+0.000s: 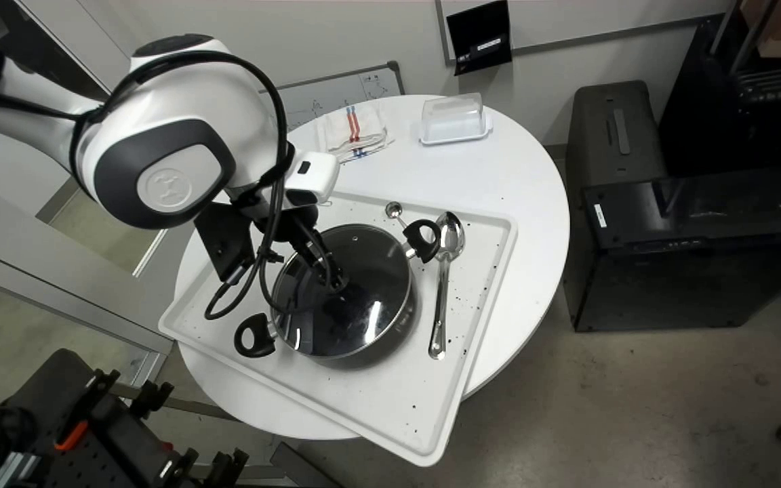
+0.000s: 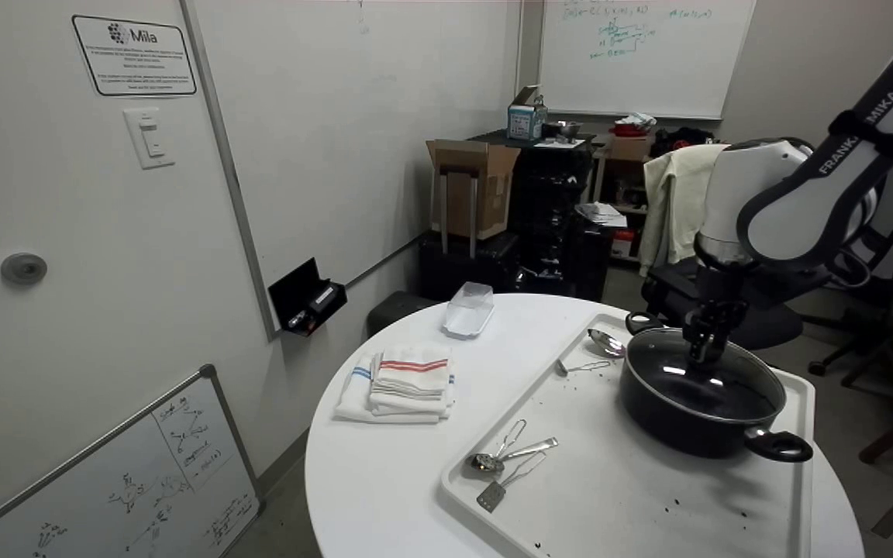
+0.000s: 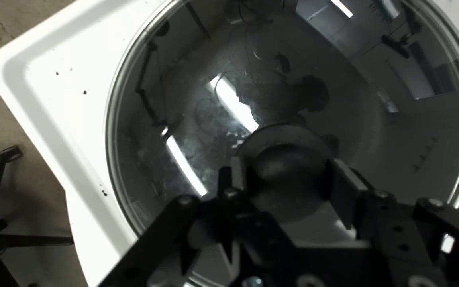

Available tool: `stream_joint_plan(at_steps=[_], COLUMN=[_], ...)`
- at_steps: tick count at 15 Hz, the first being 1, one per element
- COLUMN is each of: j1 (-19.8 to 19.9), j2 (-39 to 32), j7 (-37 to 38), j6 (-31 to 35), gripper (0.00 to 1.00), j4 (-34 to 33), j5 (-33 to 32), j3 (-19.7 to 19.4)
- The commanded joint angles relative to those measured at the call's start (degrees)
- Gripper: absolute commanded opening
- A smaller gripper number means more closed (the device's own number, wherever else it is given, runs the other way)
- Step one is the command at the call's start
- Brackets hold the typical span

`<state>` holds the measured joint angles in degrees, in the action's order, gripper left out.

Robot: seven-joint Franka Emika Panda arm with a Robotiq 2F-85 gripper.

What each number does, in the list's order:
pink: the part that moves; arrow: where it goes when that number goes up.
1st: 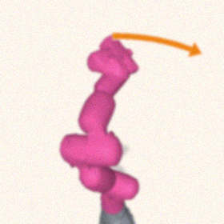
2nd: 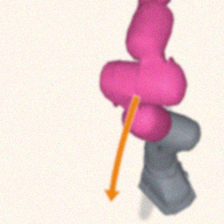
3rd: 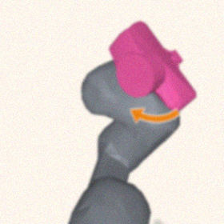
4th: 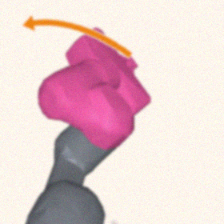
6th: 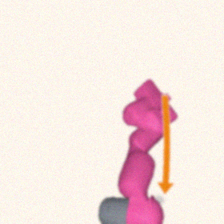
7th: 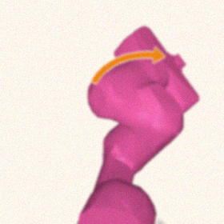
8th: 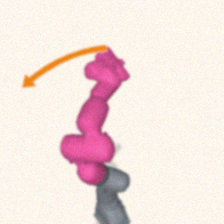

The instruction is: Remove the lid from the pot

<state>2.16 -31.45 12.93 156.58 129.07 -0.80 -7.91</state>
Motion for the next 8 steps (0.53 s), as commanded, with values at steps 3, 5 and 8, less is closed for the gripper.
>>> stream_joint_plan(at_steps=[3, 5, 8], j1=[-0.04, 0.00, 0.19], j2=[0.08, 0.91, 3.20], j7=[-1.91, -2.21, -3.31], j6=[1.65, 1.36, 0.86], gripper=[0.25, 0.25, 0.25], j4=[0.33, 0.79, 2.30], j5=[0.08, 0.08, -0.03], j3=[-0.18, -0.14, 0.07])
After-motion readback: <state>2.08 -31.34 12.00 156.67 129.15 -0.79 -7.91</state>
